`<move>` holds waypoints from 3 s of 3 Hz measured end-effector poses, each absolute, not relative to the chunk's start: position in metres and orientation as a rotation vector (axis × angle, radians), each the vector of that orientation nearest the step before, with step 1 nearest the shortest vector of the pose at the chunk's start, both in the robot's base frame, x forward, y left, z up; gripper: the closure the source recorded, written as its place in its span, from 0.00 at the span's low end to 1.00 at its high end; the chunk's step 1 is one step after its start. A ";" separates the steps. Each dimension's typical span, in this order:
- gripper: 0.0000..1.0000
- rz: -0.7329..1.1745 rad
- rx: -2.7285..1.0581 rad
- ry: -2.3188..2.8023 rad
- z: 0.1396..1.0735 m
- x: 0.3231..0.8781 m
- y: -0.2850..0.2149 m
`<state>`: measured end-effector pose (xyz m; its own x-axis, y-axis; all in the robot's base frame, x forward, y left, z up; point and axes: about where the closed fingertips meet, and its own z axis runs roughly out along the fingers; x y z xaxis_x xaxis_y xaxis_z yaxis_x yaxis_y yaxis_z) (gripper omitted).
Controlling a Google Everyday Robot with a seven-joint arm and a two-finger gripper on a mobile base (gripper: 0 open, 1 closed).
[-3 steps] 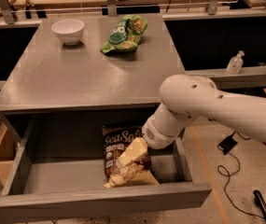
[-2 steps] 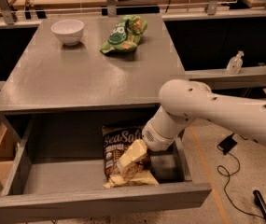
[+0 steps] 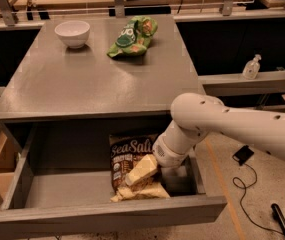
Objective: Pick brown chip bag from top drawer and place on counter
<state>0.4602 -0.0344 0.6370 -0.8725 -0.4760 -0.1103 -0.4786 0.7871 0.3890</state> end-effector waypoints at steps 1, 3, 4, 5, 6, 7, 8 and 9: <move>0.12 0.653 -0.782 2.980 0.633 0.452 -0.032; 0.59 0.612 -0.778 3.013 0.634 0.437 -0.026; 0.82 0.584 -0.818 2.982 0.656 0.429 -0.023; 1.00 0.557 -0.910 2.878 0.699 0.420 -0.018; 1.00 0.555 -0.975 2.758 0.743 0.412 -0.022; 1.00 0.529 -0.990 2.653 0.785 0.407 -0.033; 1.00 0.433 -0.992 2.537 0.833 0.404 -0.050; 1.00 0.433 -0.992 2.537 0.833 0.404 -0.050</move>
Offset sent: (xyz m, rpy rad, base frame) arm -0.0255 0.0089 -0.0112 -0.0394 0.0472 -0.0183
